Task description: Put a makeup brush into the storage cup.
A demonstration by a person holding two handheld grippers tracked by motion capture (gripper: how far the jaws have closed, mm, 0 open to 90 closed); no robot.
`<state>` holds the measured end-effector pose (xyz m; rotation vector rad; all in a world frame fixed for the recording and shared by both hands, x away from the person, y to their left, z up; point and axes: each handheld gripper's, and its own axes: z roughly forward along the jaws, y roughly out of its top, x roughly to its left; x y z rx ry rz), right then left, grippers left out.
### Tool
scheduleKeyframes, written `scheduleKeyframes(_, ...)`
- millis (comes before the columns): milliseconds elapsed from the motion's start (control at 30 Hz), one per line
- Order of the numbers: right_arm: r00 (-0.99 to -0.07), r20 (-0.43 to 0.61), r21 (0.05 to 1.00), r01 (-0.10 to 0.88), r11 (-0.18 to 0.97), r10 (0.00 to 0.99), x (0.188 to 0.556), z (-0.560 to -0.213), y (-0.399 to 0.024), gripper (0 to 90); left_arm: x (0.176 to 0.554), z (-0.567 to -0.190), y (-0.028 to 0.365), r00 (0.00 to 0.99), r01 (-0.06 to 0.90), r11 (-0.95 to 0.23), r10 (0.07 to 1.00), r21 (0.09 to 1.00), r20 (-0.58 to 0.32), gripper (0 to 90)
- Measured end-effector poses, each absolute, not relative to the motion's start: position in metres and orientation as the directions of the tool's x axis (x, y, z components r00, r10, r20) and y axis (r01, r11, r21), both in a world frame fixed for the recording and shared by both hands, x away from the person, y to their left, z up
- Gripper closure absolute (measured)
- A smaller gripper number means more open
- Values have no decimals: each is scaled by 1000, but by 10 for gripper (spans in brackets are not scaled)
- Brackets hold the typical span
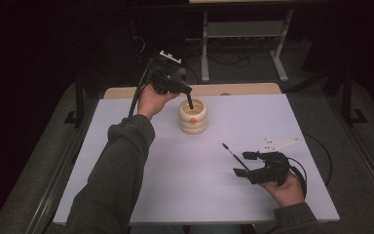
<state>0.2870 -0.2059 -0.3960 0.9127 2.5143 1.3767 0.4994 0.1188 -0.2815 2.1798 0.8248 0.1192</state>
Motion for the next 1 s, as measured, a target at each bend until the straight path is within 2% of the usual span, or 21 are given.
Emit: scheduleKeyframes(1000, -815, 158, 803, 434, 408, 558, 288, -397, -204, 281, 498, -319, 122, 758, 564, -466, 619, 682, -204, 773)
